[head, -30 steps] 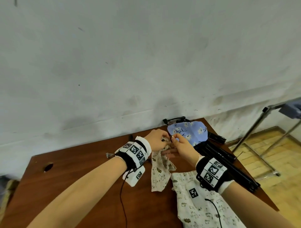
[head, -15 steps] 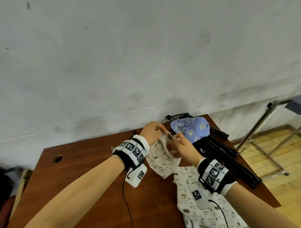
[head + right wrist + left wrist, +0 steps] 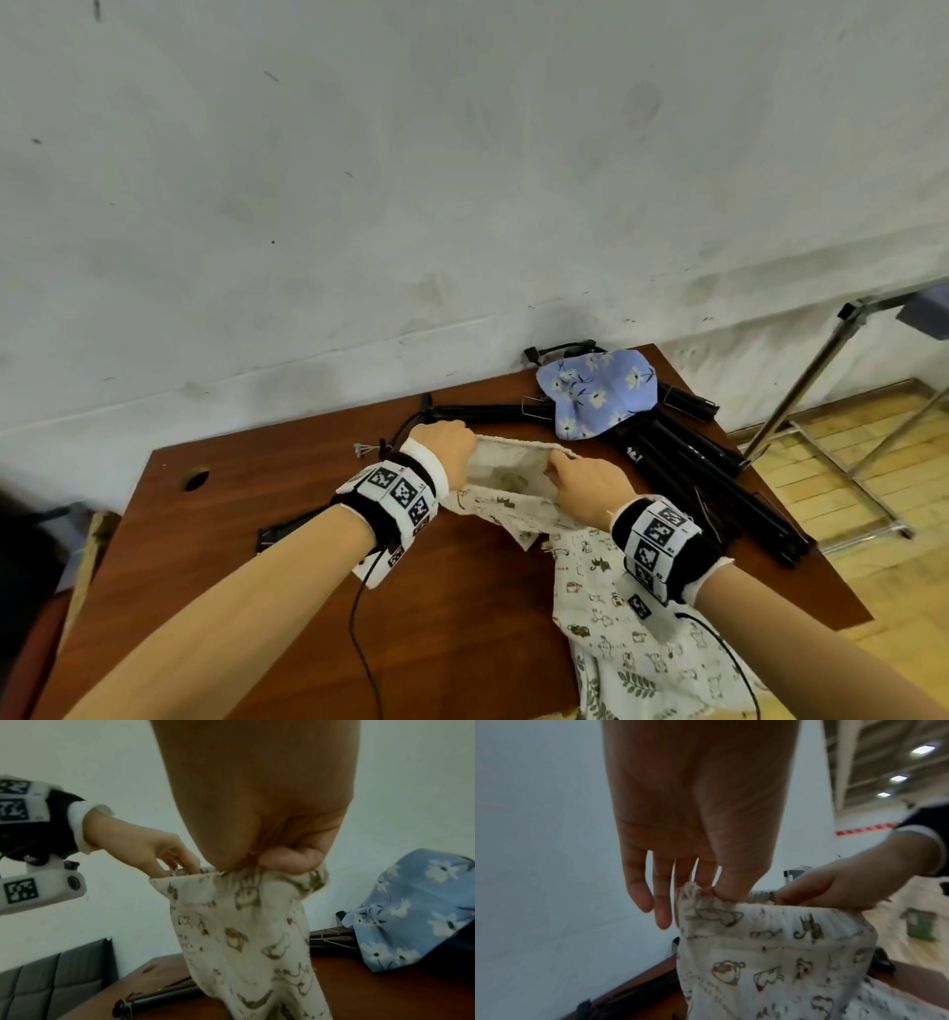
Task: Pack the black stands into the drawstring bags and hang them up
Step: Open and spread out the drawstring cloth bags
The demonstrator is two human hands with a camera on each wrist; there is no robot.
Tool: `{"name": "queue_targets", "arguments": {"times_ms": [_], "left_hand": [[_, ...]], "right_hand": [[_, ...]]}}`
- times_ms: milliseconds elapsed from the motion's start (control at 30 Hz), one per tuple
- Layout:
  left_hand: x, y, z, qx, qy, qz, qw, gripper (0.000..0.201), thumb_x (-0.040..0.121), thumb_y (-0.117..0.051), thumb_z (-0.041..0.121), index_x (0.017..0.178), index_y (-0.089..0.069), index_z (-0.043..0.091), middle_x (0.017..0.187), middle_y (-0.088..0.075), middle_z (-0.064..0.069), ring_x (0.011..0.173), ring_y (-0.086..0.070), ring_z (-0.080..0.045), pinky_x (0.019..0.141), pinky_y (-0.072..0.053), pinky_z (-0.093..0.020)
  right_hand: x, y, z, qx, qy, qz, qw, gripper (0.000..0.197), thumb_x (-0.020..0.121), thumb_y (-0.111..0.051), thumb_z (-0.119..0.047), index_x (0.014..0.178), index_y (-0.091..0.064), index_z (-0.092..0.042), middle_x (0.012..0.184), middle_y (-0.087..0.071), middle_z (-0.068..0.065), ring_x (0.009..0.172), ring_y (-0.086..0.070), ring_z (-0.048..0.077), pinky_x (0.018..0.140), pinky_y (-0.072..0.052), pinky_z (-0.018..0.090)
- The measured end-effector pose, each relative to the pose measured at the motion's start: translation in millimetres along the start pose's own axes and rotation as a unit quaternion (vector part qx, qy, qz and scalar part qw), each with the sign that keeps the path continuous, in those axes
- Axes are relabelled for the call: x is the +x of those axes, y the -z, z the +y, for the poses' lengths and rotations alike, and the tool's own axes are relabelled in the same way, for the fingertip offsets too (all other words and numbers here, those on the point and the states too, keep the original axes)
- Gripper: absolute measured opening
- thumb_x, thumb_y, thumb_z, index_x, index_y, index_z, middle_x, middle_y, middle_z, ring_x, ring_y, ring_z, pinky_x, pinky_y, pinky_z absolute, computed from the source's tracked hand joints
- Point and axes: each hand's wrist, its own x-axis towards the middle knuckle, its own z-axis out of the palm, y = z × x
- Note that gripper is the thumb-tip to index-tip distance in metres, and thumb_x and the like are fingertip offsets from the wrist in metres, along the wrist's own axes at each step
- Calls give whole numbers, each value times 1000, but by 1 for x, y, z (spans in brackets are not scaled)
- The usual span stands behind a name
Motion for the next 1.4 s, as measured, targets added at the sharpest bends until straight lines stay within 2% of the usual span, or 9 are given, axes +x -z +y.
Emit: {"name": "queue_targets", "arguments": {"times_ms": [67, 133, 200, 467, 633, 767, 900, 1133, 1400], "left_hand": [[-2, -1, -1, -85, 27, -20, 996, 27, 83, -53, 11, 109, -61, 11, 108, -60, -6, 90, -62, -27, 74, -53, -36], [-4, 0, -1, -133, 53, 20, 989, 10, 83, -54, 17, 74, -54, 12, 75, -55, -3, 64, -55, -23, 60, -48, -32], [-6, -2, 1, -141, 71, 71, 985, 34, 87, -53, 30, 60, -38, 16, 60, -44, 1, 56, -48, -20, 55, -42, -29], [-22, -38, 15, -14, 3, -14, 1000, 19, 85, -52, 27, 96, -57, 13, 108, -55, -5, 95, -59, -27, 68, -41, -33], [-30, -61, 32, 32, -10, -93, 995, 21, 86, -54, 34, 94, -58, 14, 100, -65, -5, 88, -64, -27, 67, -41, -32], [-29, -70, 37, -32, 13, -163, 986, 37, 88, -43, 46, 86, -60, 14, 100, -67, -7, 91, -64, -27, 71, -43, -33], [-25, -68, 35, -128, 69, -234, 961, 82, 91, -17, 68, 110, -63, 3, 117, -64, -11, 107, -61, -30, 90, -41, -40], [-16, -77, 27, 5, 19, -73, 997, 17, 91, -54, 24, 102, -59, 12, 107, -65, -7, 100, -62, -29, 93, -40, -38], [-17, -69, 33, 45, -52, 19, 997, 54, 86, -60, 29, 134, -44, 10, 142, -37, -11, 119, -45, -29, 95, -37, -47]], "right_hand": [[-2, 1, -2, -48, 0, 16, 999, 24, 99, -39, -23, 120, -43, -12, 86, -62, 6, 61, -49, 29, 50, -34, 33], [-5, 2, -4, -100, 12, 16, 995, 25, 97, -41, -17, 122, -42, -12, 78, -58, 3, 50, -37, 23, 44, -26, 31], [-12, 3, -7, -150, 42, 8, 988, 31, 97, -41, -13, 127, -39, -11, 67, -47, -1, 47, -31, 19, 43, -21, 31], [-34, -22, -12, -216, 111, -51, 969, 23, 98, -41, -10, 120, -45, -7, 89, -67, 5, 67, -60, 26, 44, -27, 29], [-38, -51, -12, -188, 105, -71, 974, 19, 98, -43, -13, 114, -52, -10, 108, -67, 6, 83, -67, 27, 56, -38, 33], [-42, -56, -19, -200, 122, -105, 967, 27, 96, -44, -5, 123, -44, -6, 97, -68, 6, 80, -67, 24, 49, -35, 30], [-45, -53, -25, -176, 122, -89, 973, 29, 94, -42, 3, 122, -39, -5, 92, -69, 7, 69, -64, 27, 50, -40, 33], [-44, -45, -23, -175, 106, -59, 977, 35, 94, -42, -1, 128, -37, -9, 92, -67, 4, 65, -57, 24, 43, -27, 29], [-30, -24, -9, -169, 50, -29, 984, 28, 96, -47, -7, 123, -45, -13, 106, -66, 3, 91, -67, 25, 61, -36, 32]]}}
